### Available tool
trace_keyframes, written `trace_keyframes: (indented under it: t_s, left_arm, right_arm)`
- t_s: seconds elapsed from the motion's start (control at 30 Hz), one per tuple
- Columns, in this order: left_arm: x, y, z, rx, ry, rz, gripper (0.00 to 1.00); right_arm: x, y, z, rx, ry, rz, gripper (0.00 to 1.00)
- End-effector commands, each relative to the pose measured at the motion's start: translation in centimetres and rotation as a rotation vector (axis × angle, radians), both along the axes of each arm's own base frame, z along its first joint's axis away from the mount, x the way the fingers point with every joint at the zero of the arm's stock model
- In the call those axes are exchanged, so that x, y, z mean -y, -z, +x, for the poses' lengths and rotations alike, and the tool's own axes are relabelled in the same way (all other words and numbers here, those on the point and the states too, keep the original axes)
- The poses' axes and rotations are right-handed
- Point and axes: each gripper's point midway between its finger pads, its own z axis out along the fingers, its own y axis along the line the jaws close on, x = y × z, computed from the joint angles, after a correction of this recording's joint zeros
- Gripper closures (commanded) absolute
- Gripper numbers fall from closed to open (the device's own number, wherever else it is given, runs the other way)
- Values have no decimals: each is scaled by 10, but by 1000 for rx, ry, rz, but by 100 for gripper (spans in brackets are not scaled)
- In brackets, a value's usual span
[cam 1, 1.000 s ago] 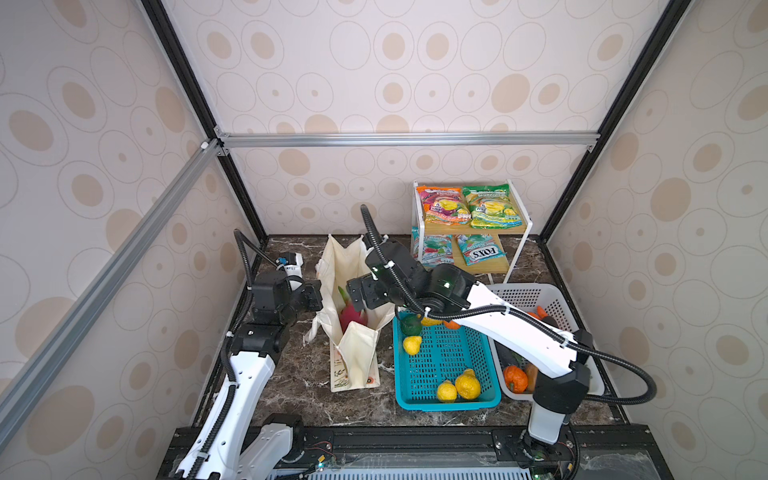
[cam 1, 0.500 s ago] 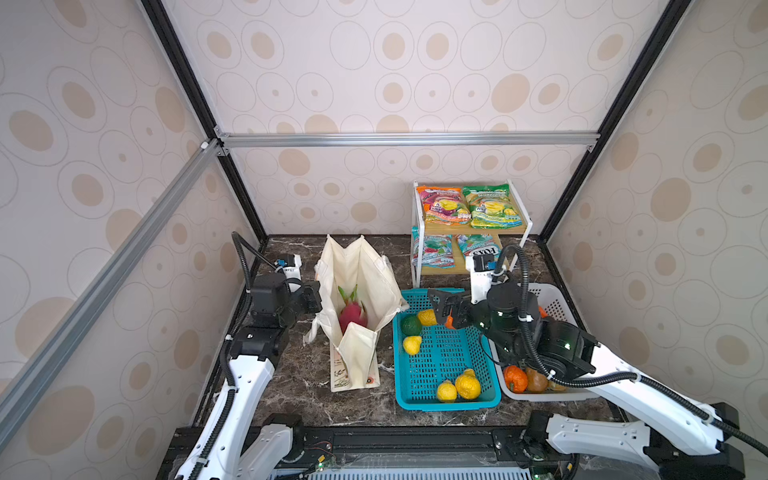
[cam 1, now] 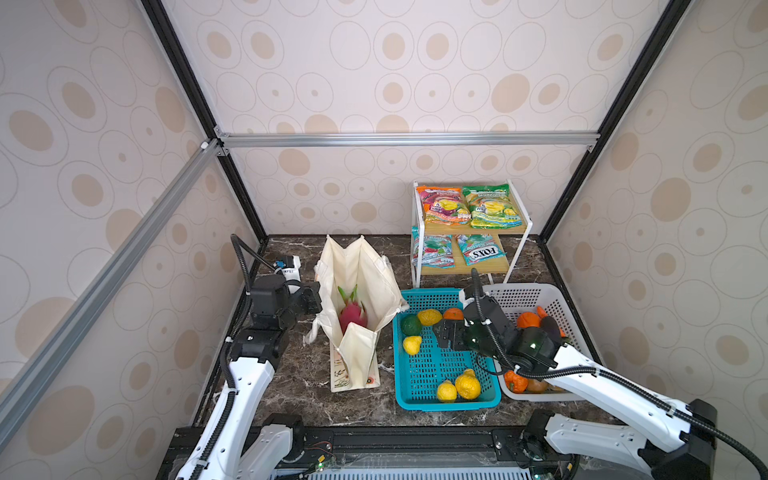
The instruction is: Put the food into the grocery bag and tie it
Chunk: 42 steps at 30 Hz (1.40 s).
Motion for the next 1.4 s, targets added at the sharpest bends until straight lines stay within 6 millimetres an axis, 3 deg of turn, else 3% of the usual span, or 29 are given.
trace_keyframes:
  t_s: [0.0, 0.13, 0.4, 0.6, 0.87, 1.2, 1.37]
  left_arm:
    - [1, 1, -4, -4, 5, -11, 100]
    - [-1, 1, -6, -1, -3, -2, 100]
    - [-3, 6, -6, -7, -13, -5, 100]
    - [-2, 7, -6, -7, -15, -10, 100]
    - [-3, 8, -6, -8, -17, -8, 100]
    - [-5, 10, -7, -7, -26, -2, 100]
    - [-4, 11, -8, -6, -25, -7, 100]
  right_arm:
    - [16, 35, -16, -147, -27, -163, 21]
    - [38, 59, -33, -244, -53, -368, 29]
    - [71, 63, -54, -305, -98, -579, 35]
    - [54, 79, -69, -391, -185, -511, 44]
    - [52, 103, -75, -464, -178, -527, 44]
    - [54, 119, -87, -521, -199, -537, 41]
    - [44, 128, -91, -549, -214, -488, 41]
